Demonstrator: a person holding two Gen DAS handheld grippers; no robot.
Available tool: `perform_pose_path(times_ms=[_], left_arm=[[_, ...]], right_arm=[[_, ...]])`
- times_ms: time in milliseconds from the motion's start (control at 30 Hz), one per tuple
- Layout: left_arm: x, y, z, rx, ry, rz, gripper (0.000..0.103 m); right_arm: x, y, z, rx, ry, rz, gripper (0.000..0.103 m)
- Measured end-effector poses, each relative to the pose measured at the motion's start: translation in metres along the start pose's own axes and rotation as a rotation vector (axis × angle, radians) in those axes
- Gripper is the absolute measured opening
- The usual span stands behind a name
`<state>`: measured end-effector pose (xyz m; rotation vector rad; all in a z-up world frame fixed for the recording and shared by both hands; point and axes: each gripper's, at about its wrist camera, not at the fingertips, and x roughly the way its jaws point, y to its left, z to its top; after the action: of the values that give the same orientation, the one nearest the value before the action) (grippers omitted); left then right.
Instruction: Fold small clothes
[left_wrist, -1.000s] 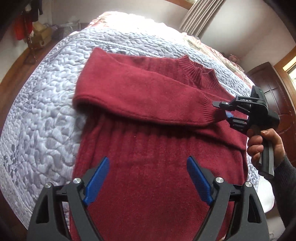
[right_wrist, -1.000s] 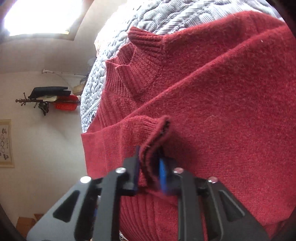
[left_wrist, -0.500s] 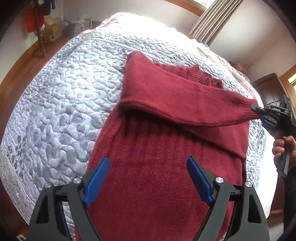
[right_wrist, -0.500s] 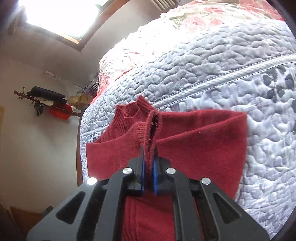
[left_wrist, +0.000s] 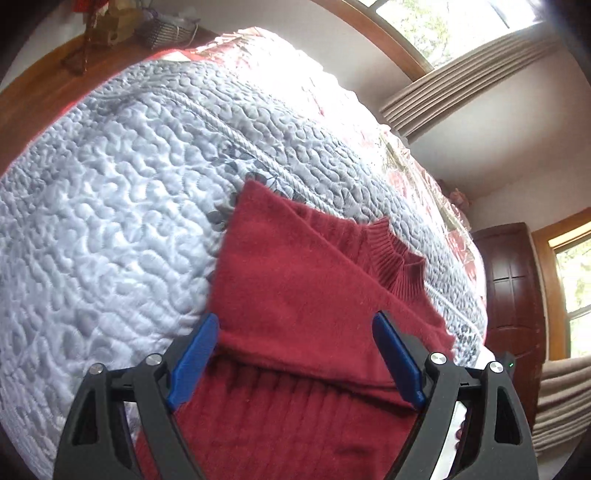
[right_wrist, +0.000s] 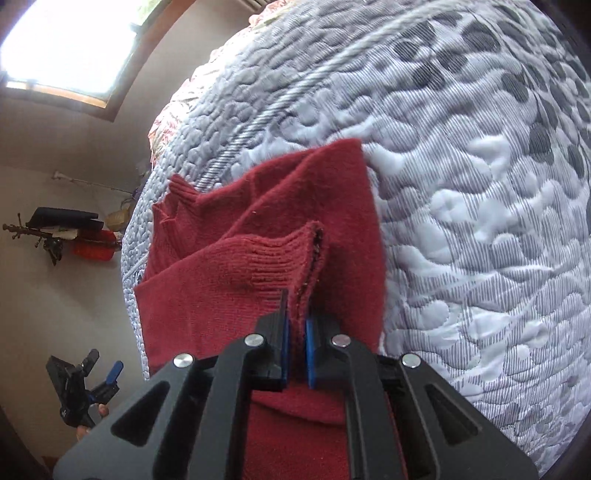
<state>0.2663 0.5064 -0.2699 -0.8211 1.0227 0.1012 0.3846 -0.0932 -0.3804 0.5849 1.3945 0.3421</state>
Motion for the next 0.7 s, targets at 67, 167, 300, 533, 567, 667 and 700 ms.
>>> perform_pose_path(times_ms=[67,167,300,533,567,667,700], left_arm=[[0.018,0.000,0.009,-0.010,0.034,-0.020,0.085],[0.042,0.000,0.013,-0.004,0.084,-0.014,0.085],[0.059,-0.004,0.009,0.035,0.122,-0.003,0.085],[0.081,0.008,-0.004,0.054,0.188,0.049,0.085],[0.082,0.011,-0.005,0.055,0.191,0.054,0.085],[0.085,0.015,-0.005,0.054,0.203,0.059,0.085],[0.082,0.014,-0.004,0.050,0.203,0.060,0.085]], right_arm=[[0.003,-0.008,-0.002,0.028,0.008,0.007,0.006],[0.001,-0.007,-0.001,0.037,0.000,0.022,0.017],[-0.001,-0.006,0.006,0.061,-0.013,0.035,0.030],[0.001,-0.010,0.003,0.040,-0.013,-0.023,0.006],[0.002,-0.013,0.002,0.035,-0.012,-0.028,0.006],[0.002,-0.012,0.003,0.017,-0.021,-0.028,0.013],[-0.002,-0.012,0.002,0.024,-0.026,-0.018,0.016]])
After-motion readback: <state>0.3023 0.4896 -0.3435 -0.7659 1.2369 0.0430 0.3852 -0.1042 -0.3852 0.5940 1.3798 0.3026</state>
